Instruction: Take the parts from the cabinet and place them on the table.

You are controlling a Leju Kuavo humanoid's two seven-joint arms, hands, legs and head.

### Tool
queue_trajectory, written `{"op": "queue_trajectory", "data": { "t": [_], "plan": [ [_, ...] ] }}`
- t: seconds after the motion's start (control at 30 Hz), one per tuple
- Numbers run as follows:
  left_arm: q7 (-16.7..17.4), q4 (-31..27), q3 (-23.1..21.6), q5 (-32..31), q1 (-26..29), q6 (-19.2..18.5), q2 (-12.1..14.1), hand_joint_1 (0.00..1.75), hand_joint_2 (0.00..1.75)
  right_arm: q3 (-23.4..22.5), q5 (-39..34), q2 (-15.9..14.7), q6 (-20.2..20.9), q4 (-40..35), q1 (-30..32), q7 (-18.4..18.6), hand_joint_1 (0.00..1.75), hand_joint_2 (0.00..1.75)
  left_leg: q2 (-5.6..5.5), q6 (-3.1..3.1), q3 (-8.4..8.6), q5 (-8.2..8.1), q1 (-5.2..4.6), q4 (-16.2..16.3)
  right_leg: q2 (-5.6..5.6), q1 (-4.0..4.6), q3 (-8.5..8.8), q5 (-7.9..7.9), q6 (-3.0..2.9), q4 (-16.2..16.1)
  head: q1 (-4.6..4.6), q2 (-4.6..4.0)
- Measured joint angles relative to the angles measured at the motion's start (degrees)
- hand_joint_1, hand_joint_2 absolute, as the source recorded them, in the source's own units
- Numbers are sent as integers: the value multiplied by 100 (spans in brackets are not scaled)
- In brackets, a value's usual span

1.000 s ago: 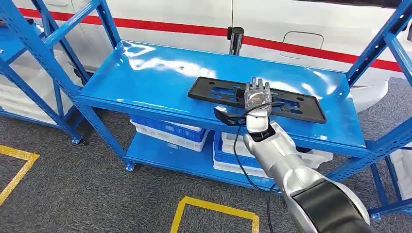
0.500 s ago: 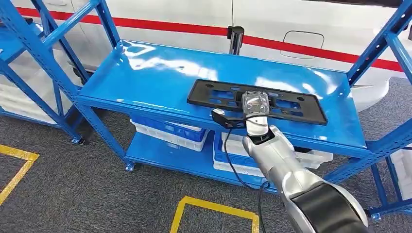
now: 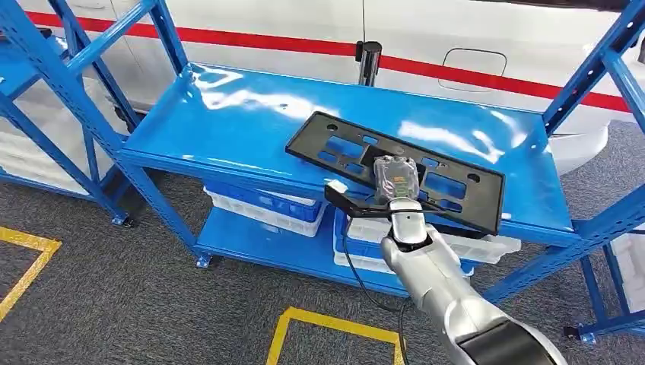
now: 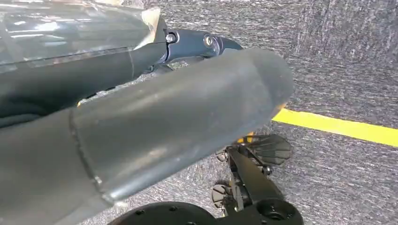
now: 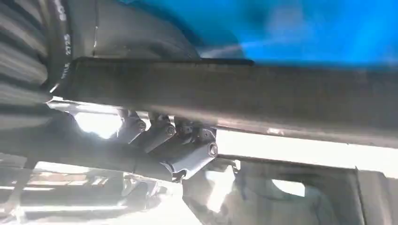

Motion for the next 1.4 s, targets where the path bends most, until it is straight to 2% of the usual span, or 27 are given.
{"op": "queue_trajectory", "data": {
  "t": [0.07,0.4,0.47,0.53,0.6,0.73,0.77,0.83,0.87,0.97,1.07,1.2,1.4],
  "plan": [
    [20,0,0,-2,-56,2,-2,0,0,-85,-228,-15,-87,-148,-21,-237,175,175,7,0,6,0,0,0,2,0,3,0,0,0,2,0],
    [31,-2,0,-9,-115,2,-2,0,0,-227,-448,-52,-127,-415,-15,-443,175,175,8,2,12,2,0,1,1,-1,11,4,2,0,0,0],
    [26,-2,0,-7,-122,22,-2,0,0,-264,-1011,-52,-352,-452,-22,-967,175,175,8,2,11,2,0,1,2,0,10,4,2,0,2,0],
    [35,-2,2,2,-138,89,-2,0,0,-345,-2105,-31,-674,-589,-59,-1903,175,175,8,2,11,2,0,1,4,0,10,3,2,0,0,0],
    [55,-2,2,9,-164,127,-2,0,0,-371,-3118,-2,-754,-835,-86,-2606,175,175,9,1,14,1,1,1,5,0,10,3,1,0,0,0],
    [76,-2,11,9,-192,177,2,0,0,-354,-4543,11,-756,-1848,153,-3331,175,175,5,0,12,0,2,-1,2,0,10,1,-1,0,2,0],
    [74,-2,15,9,-191,190,7,0,0,-345,-4930,9,-662,-2178,275,-3462,175,175,5,0,9,0,1,-1,2,0,8,1,0,0,0,0],
    [35,-2,35,9,-188,192,13,0,0,-323,-5901,2,-219,-2750,489,-3700,175,175,5,0,5,1,1,-1,1,0,5,1,0,0,0,0],
    [-33,-2,48,9,-187,192,15,0,175,-319,-6930,-15,400,-3215,648,-3839,175,175,5,0,4,1,1,0,1,0,4,1,0,0,0,0],
    [-249,-2,59,9,-166,142,15,0,175,-312,-8633,-102,1525,-4214,996,-3837,175,175,2,0,-4,0,0,0,1,-1,-3,1,0,0,0,0],
    [-374,-2,74,9,-143,85,20,0,175,-308,-9387,-221,2049,-4901,1226,-3818,175,175,2,1,-10,-1,0,0,1,-1,-7,-3,5,0,0,0],
    [-472,-2,90,9,-104,11,28,0,175,-275,-9407,-349,2129,-5378,1444,-3804,175,175,2,5,-12,-7,-1,0,1,-1,-6,-11,18,0,0,0],
    [-470,-2,120,20,-38,225,39,0,175,-157,-8717,-476,2001,-5761,1725,-3824,175,175,-1,4,-12,-7,-1,0,0,-1,-6,-11,17,0,2,0]
  ]
}}
